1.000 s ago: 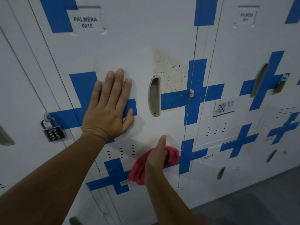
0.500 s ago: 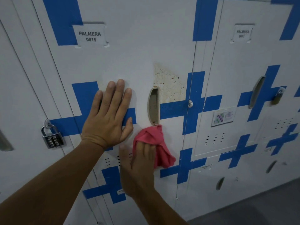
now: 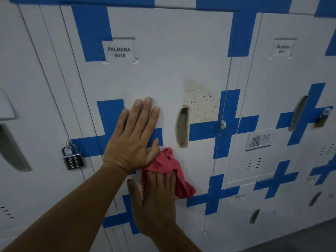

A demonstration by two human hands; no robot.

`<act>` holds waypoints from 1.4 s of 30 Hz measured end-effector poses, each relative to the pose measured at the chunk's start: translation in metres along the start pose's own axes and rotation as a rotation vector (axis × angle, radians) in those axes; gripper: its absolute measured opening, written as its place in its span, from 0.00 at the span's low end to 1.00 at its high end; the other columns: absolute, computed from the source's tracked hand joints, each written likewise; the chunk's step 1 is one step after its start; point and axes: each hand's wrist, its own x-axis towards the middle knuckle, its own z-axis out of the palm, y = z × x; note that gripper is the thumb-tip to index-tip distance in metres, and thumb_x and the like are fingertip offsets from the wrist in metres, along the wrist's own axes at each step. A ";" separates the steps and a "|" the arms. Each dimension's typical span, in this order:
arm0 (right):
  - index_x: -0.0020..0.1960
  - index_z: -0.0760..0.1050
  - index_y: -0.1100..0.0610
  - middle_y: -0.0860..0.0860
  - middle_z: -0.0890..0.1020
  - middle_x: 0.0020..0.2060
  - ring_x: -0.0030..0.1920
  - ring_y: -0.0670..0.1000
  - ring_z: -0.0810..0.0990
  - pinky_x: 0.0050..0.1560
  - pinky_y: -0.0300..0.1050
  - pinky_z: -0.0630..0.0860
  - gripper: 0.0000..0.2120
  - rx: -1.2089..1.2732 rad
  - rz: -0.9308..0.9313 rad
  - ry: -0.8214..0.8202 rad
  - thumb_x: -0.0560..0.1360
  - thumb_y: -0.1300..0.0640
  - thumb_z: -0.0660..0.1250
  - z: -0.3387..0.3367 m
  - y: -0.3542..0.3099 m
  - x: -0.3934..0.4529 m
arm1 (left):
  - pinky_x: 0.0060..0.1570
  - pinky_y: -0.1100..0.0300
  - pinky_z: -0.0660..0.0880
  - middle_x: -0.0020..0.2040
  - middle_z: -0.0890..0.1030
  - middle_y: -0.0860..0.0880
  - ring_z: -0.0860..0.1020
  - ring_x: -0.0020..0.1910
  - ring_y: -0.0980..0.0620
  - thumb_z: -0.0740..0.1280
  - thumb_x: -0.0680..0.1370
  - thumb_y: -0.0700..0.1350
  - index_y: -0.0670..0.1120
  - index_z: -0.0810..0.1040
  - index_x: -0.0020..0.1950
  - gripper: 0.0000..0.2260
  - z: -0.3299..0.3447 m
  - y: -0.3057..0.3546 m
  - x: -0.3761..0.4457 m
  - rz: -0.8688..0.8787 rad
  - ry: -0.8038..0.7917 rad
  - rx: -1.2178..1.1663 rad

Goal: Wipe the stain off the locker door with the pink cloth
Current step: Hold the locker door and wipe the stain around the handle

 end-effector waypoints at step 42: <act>0.81 0.53 0.45 0.46 0.56 0.81 0.81 0.55 0.44 0.77 0.63 0.39 0.35 -0.297 -0.213 0.345 0.79 0.31 0.40 -0.099 -0.042 0.063 | 0.79 0.48 0.39 0.81 0.44 0.43 0.42 0.81 0.45 0.53 0.79 0.56 0.42 0.47 0.81 0.35 0.002 0.001 0.000 -0.034 -0.007 -0.051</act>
